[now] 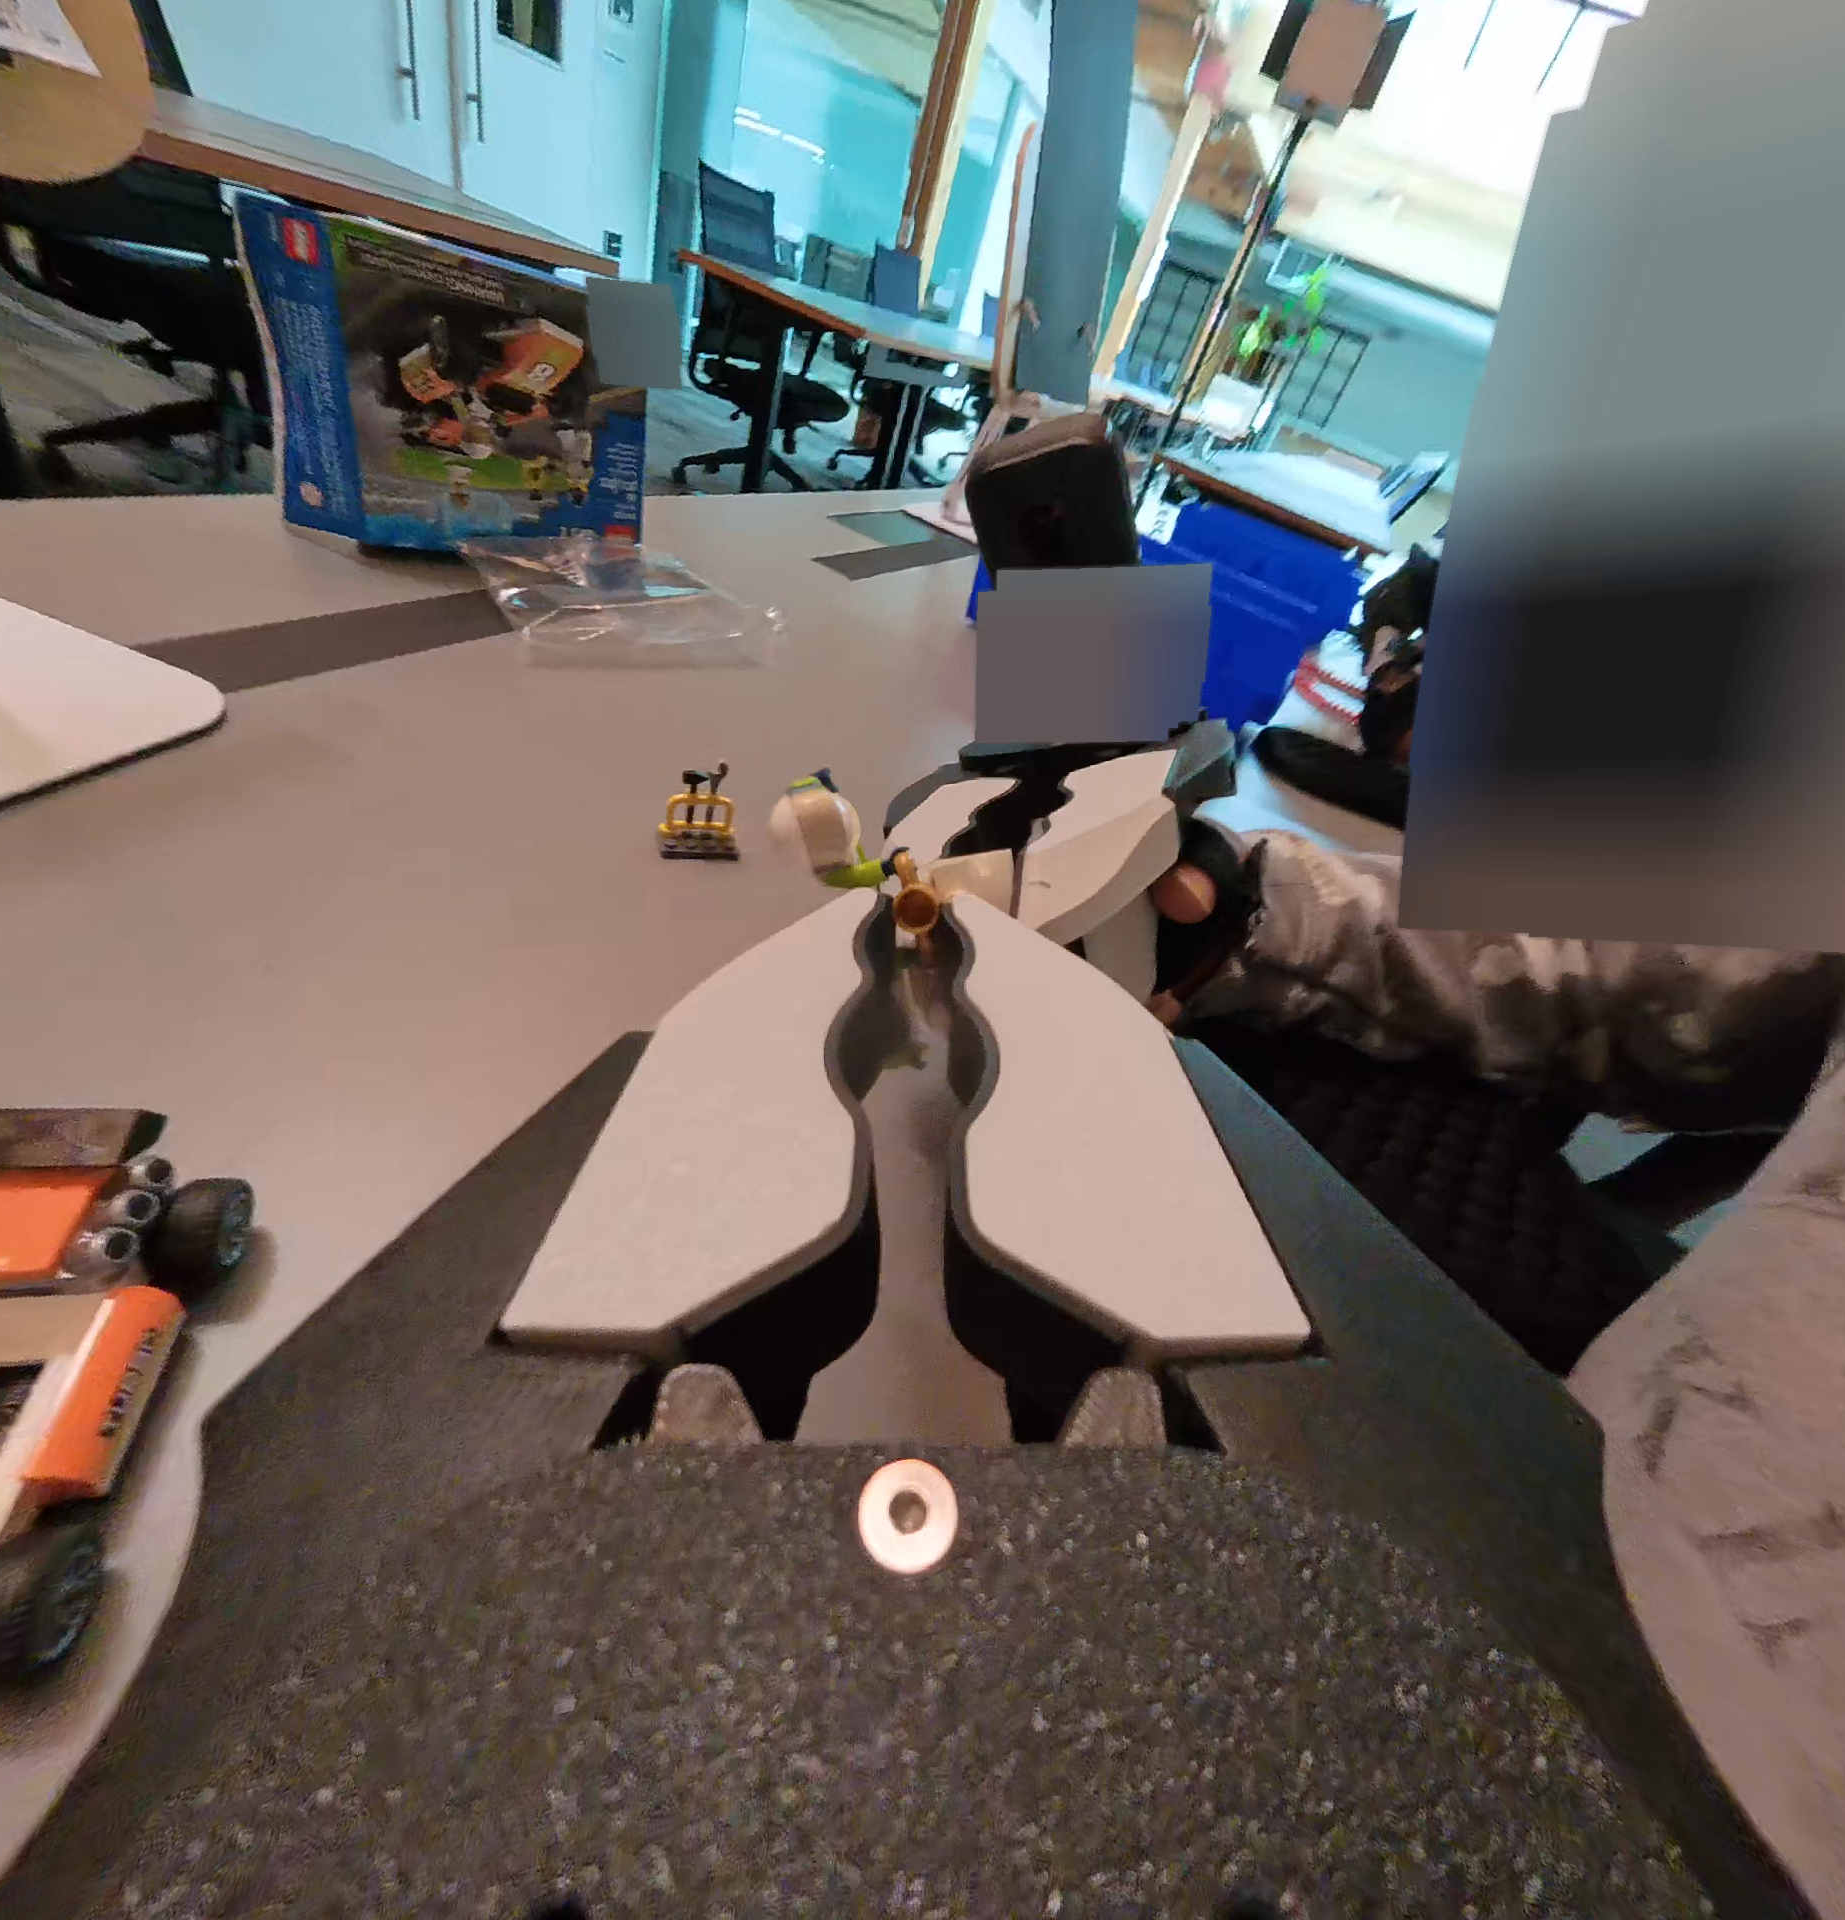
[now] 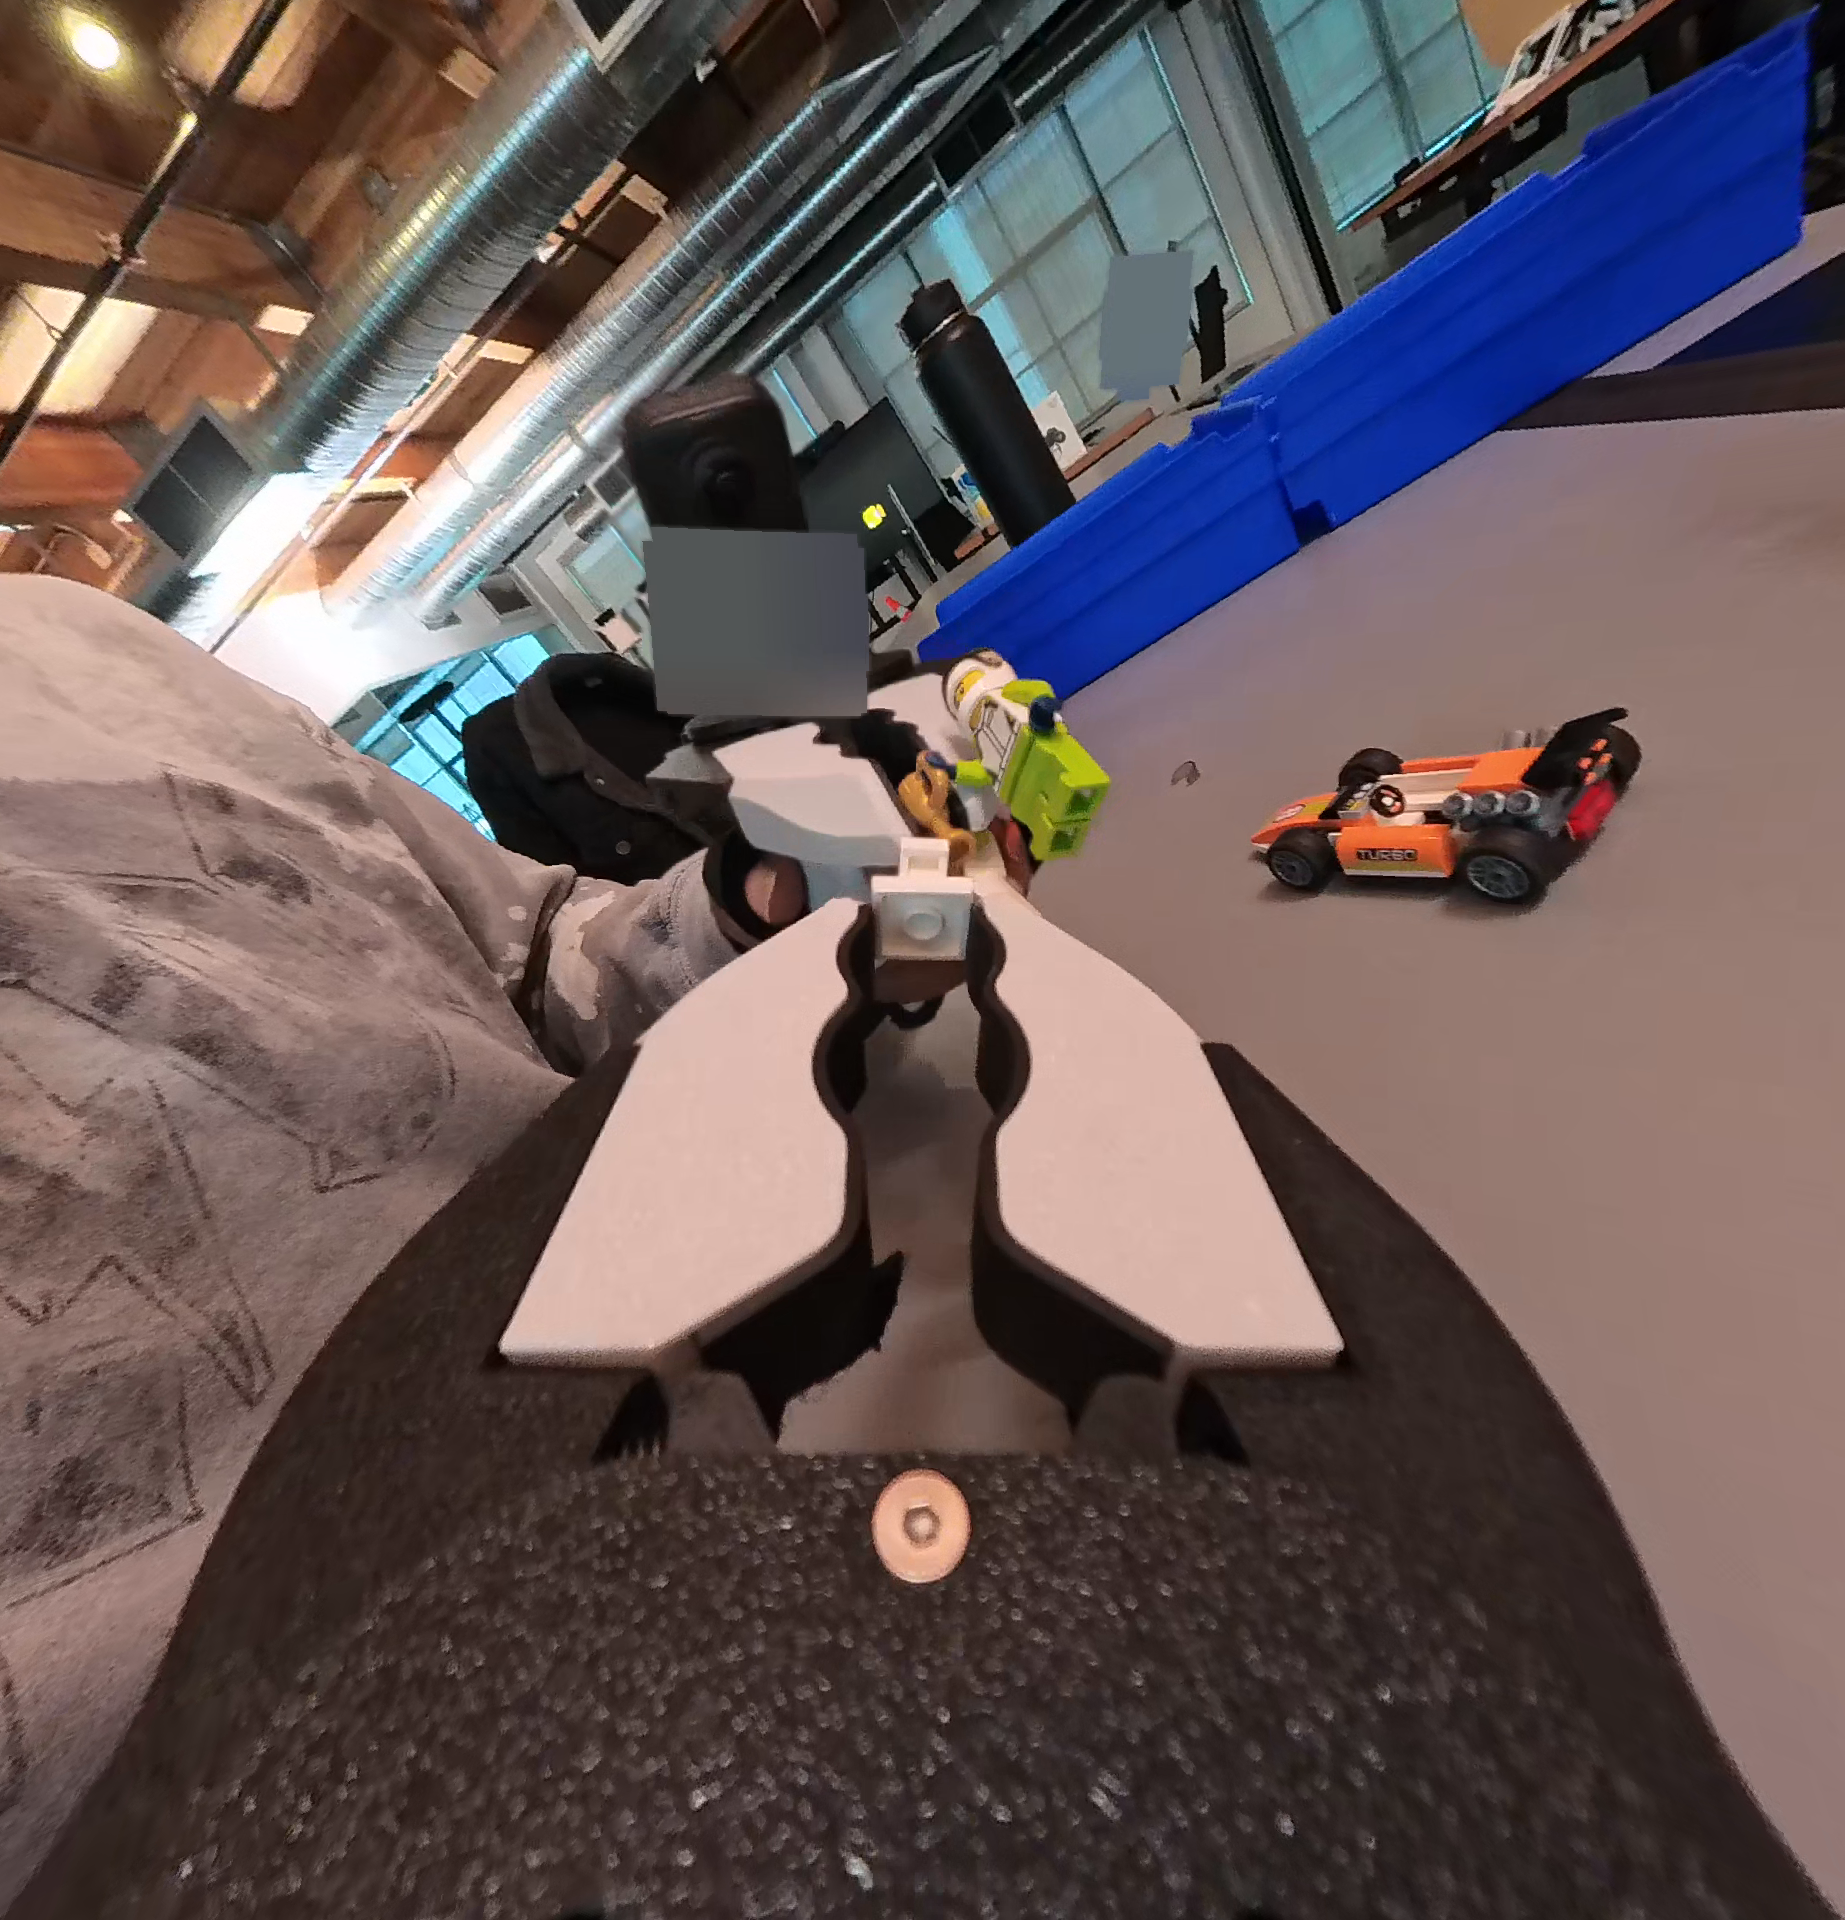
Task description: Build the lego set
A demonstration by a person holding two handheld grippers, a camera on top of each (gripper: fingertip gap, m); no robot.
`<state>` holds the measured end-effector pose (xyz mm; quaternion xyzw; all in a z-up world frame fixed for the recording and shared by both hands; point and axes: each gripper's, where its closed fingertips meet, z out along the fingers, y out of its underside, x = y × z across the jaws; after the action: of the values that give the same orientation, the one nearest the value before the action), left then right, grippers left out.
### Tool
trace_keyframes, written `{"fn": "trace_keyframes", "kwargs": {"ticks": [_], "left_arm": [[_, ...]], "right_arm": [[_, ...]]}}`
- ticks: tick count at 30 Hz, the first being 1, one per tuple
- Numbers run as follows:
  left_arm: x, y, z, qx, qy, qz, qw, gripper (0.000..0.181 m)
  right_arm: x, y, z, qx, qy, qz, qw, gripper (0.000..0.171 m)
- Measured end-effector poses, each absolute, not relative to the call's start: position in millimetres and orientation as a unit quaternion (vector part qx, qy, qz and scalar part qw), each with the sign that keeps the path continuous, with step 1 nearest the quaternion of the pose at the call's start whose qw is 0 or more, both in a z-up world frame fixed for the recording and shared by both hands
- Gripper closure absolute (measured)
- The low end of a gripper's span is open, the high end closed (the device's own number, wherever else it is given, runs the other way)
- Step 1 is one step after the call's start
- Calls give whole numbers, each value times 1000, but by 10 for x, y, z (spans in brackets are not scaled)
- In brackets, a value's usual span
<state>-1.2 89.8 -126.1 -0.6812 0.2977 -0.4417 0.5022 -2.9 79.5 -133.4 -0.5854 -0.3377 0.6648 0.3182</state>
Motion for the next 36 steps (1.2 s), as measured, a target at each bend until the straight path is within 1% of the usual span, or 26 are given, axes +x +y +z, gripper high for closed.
{"fn": "trace_keyframes", "kwargs": {"ticks": [4,8,15,21,30,36], "left_arm": [[-20,854,-1217,-669,288,-490,479,174],[44,794,-1231,-664,310,-489,474,174],[64,787,-1196,-660,300,-510,462,174],[86,731,-1187,-664,294,-540,426,173],[89,600,-1276,-681,346,-517,387,173],[83,594,-1293,-686,358,-506,382,173]], "right_arm": [[6,809,-1328,-583,-340,668,314,155],[3,749,-1318,-572,-349,678,303,155],[20,731,-1275,-557,-343,692,304,155],[29,683,-1249,-542,-347,703,301,155],[-12,609,-1333,-552,-373,688,287,155],[-22,612,-1354,-558,-380,678,290,155]]}}
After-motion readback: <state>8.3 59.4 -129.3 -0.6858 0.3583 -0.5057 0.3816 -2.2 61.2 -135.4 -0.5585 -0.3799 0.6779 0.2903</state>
